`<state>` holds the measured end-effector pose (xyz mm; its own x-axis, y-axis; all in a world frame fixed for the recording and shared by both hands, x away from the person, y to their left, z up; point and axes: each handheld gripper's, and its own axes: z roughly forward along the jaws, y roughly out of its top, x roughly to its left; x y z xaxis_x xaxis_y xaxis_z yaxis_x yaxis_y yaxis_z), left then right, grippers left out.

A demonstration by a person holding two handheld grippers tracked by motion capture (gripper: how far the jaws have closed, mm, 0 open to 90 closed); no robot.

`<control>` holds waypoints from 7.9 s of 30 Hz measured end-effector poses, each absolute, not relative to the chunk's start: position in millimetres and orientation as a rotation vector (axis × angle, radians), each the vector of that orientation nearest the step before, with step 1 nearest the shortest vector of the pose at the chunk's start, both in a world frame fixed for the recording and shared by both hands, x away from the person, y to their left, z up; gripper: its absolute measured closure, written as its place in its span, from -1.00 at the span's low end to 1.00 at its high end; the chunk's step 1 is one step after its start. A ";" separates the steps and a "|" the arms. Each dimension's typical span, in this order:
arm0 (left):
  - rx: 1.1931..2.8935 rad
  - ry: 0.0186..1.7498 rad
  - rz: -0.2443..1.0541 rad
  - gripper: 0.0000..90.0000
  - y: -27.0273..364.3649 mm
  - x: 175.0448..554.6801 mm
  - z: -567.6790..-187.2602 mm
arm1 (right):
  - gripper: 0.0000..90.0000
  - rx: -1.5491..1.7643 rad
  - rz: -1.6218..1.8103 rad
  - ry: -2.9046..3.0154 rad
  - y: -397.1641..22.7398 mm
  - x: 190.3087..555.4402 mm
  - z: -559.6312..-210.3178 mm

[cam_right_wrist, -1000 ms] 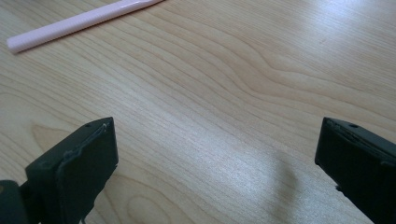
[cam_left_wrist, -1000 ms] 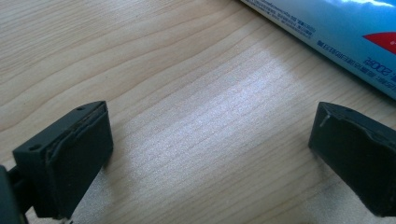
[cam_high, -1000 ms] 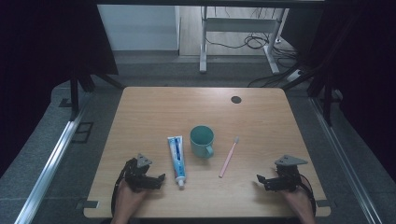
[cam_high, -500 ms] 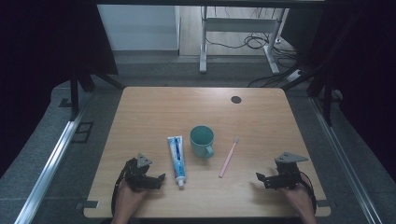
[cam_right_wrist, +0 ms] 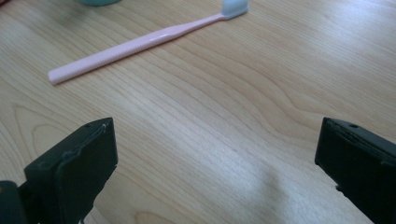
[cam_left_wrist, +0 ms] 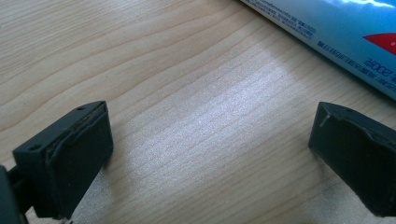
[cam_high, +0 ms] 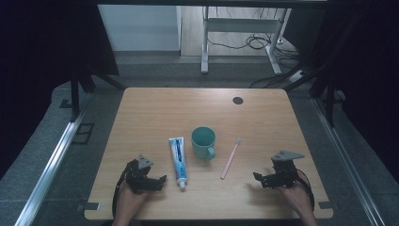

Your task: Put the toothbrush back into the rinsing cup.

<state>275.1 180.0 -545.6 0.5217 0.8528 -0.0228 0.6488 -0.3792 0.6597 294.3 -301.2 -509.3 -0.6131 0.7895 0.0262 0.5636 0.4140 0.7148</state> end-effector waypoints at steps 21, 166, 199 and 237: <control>2.148 1.216 0.430 -1.00 180.1 275.1 -545.7 | -1.00 1.124 0.999 2.435 -267.2 313.9 -506.1; 2.136 1.227 0.427 -1.00 179.2 275.2 -545.8 | 0.33 1.324 0.214 2.852 -205.5 403.0 -495.4; 2.137 1.227 0.427 -1.00 179.2 275.2 -545.8 | 0.75 1.343 0.080 2.856 -189.9 410.1 -496.6; 2.141 1.220 0.430 -1.00 179.5 275.5 -545.8 | 0.75 1.253 0.376 2.817 -204.3 394.1 -447.5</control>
<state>275.5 179.5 -545.8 0.5180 0.8550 -0.0263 0.6499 -0.3733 0.6620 394.1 -204.3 -447.5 -0.6739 0.7360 0.0654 0.7273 0.6452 0.2340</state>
